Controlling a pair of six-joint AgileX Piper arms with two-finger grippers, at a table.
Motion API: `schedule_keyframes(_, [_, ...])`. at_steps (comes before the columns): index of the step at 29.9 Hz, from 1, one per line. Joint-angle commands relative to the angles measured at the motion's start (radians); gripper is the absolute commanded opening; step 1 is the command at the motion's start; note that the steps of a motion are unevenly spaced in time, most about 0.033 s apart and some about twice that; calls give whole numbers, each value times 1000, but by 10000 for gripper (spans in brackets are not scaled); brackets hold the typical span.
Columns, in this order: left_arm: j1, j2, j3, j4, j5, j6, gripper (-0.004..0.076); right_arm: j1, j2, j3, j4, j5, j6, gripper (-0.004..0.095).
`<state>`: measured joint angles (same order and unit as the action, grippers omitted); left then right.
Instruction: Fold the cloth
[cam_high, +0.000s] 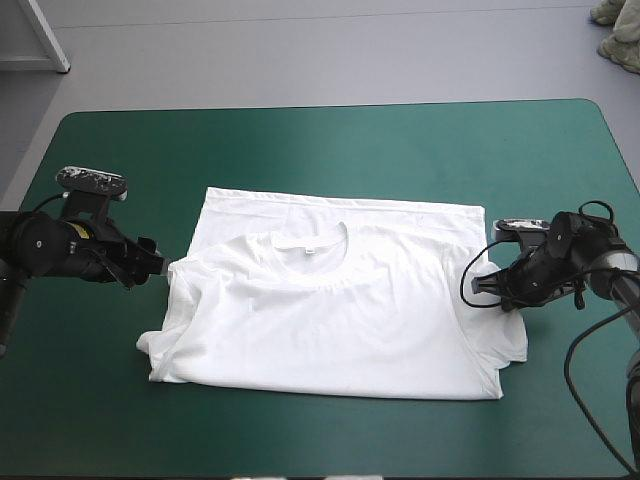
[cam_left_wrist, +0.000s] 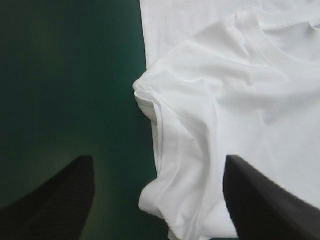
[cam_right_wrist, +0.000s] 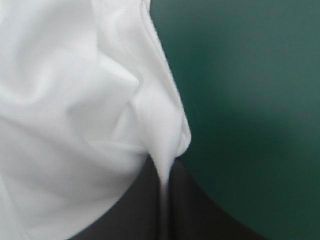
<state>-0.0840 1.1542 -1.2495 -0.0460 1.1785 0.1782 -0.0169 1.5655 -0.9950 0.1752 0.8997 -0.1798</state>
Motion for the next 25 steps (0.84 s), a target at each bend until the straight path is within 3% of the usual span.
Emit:
schedule_keyframes(1, [-1,-22,-23,-11,-42,-7,521,-11,-98,-29,-57,4,51,-16])
schedule_keyframes(6, [-1,-22,-23,-11,-49,-7,521,-11,-196,-29,-68,29,73,-15])
schedule_keyframes(12, [-1,-22,-23,-11,-63,-7,521,3,-273,-29,135,33,-31,-15])
schedule_keyframes(16, [-1,-22,-23,-11,-66,0,520,89,-275,-29,230,20,-82,-15])
schedule_keyframes(25, [-1,-22,-23,-36,-56,-4,520,316,-242,-29,243,-102,-79,-15])
